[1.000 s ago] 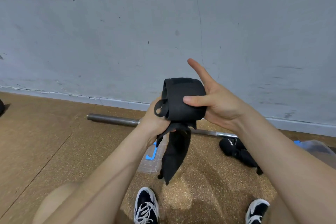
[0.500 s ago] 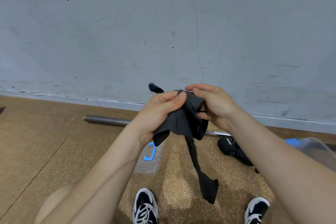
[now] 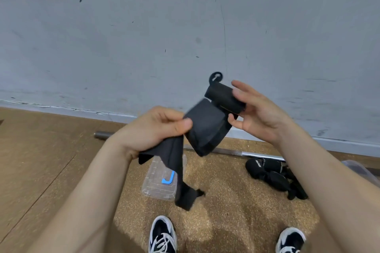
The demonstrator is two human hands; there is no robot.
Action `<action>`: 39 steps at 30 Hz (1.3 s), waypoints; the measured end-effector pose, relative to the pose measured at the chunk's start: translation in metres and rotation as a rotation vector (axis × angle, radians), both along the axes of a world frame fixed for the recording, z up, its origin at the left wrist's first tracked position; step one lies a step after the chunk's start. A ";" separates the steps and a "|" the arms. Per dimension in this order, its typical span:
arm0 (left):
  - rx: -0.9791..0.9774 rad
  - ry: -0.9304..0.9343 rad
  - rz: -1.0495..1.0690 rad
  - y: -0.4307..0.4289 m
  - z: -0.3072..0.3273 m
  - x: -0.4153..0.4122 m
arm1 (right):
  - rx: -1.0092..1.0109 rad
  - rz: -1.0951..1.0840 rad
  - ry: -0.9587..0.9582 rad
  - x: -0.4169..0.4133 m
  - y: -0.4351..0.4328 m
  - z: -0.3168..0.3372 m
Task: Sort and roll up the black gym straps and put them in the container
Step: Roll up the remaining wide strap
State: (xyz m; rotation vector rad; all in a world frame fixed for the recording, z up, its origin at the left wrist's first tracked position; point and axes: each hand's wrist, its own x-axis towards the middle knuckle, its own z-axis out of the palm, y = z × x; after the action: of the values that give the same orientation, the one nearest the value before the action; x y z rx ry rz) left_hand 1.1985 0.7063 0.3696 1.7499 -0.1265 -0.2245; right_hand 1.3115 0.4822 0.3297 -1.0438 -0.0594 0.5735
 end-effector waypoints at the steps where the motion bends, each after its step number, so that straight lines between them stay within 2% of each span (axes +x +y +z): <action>1: 0.059 0.044 -0.058 -0.004 0.001 -0.001 | -0.027 -0.009 -0.030 0.000 0.002 -0.001; 5: 0.364 0.165 -0.179 -0.002 -0.010 0.001 | -0.114 -0.172 -0.013 -0.001 0.010 0.002; 7: 0.565 0.152 -0.186 -0.001 -0.017 0.005 | -0.138 -0.207 0.012 -0.002 0.010 0.004; 9: 0.639 0.146 -0.165 -0.001 -0.020 0.007 | -0.125 -0.180 0.034 -0.004 0.011 0.006; 11: 0.536 0.127 -0.090 0.003 -0.020 0.008 | -0.029 -0.085 0.044 -0.006 0.011 0.010; 13: 0.338 0.085 0.009 0.005 -0.017 0.007 | 0.054 0.017 -0.006 -0.005 0.007 0.010; 15: 0.137 0.015 0.111 0.008 -0.012 0.007 | 0.088 -0.025 -0.039 -0.001 0.005 0.007; 17: -0.008 -0.053 0.188 0.010 -0.007 0.007 | -0.006 -0.142 -0.049 0.001 0.002 0.002; 19: -0.106 -0.087 0.236 0.009 -0.006 0.007 | -0.123 -0.132 -0.145 0.000 0.002 0.005; 20: -0.149 -0.093 0.248 0.005 -0.007 0.008 | -0.152 -0.052 -0.203 -0.003 0.003 0.007; 23: -0.254 -0.084 0.302 -0.014 -0.012 0.013 | -0.287 0.395 -0.417 -0.020 0.015 0.008; 25: -0.305 -0.067 0.324 -0.026 -0.017 0.019 | -0.343 0.497 -0.496 -0.031 0.025 0.005; 29: -0.303 -0.004 0.286 -0.034 -0.018 0.022 | -0.356 0.225 -0.466 -0.036 0.034 0.006; 34: -0.278 0.105 0.243 -0.034 -0.018 0.021 | -0.326 -0.007 -0.435 -0.031 0.038 -0.002; 39: -0.147 0.111 0.026 -0.032 -0.010 0.018 | -0.182 -0.161 -0.286 -0.028 0.035 0.006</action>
State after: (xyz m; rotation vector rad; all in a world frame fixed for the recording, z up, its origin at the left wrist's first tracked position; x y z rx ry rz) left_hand 1.2165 0.6748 0.3592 1.5886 -0.0384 -0.2859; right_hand 1.2833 0.5171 0.3355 -1.2904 -0.1751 0.2846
